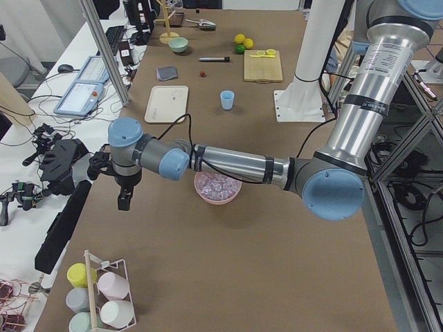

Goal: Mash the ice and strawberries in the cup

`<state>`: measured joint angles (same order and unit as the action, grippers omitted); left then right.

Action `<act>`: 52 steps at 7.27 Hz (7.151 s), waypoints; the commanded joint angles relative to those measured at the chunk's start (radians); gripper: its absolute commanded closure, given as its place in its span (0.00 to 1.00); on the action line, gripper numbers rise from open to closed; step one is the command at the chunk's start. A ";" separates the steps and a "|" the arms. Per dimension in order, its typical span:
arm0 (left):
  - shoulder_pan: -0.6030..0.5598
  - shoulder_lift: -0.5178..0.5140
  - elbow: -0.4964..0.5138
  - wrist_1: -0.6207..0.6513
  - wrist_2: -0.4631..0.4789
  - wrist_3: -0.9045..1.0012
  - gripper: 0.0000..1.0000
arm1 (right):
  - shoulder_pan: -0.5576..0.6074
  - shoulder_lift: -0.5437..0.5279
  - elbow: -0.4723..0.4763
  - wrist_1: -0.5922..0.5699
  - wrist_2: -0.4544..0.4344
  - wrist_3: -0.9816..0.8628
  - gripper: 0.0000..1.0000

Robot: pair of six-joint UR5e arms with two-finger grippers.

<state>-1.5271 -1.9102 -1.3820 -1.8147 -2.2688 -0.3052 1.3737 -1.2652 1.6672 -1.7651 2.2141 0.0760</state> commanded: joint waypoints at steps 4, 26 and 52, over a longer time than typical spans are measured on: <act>-0.016 -0.026 -0.034 0.058 -0.005 0.023 0.02 | -0.001 -0.014 0.034 0.001 0.001 0.033 0.00; 0.193 0.086 -0.215 -0.117 -0.074 0.044 0.02 | -0.002 -0.017 0.049 0.001 -0.007 0.077 0.00; 0.591 0.422 -0.330 -0.337 -0.038 0.824 0.60 | -0.087 -0.091 0.129 0.001 -0.110 0.419 0.00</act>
<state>-0.9422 -1.4937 -1.7148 -2.1482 -2.3272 0.5196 1.2870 -1.3577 1.7962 -1.7641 2.1047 0.4954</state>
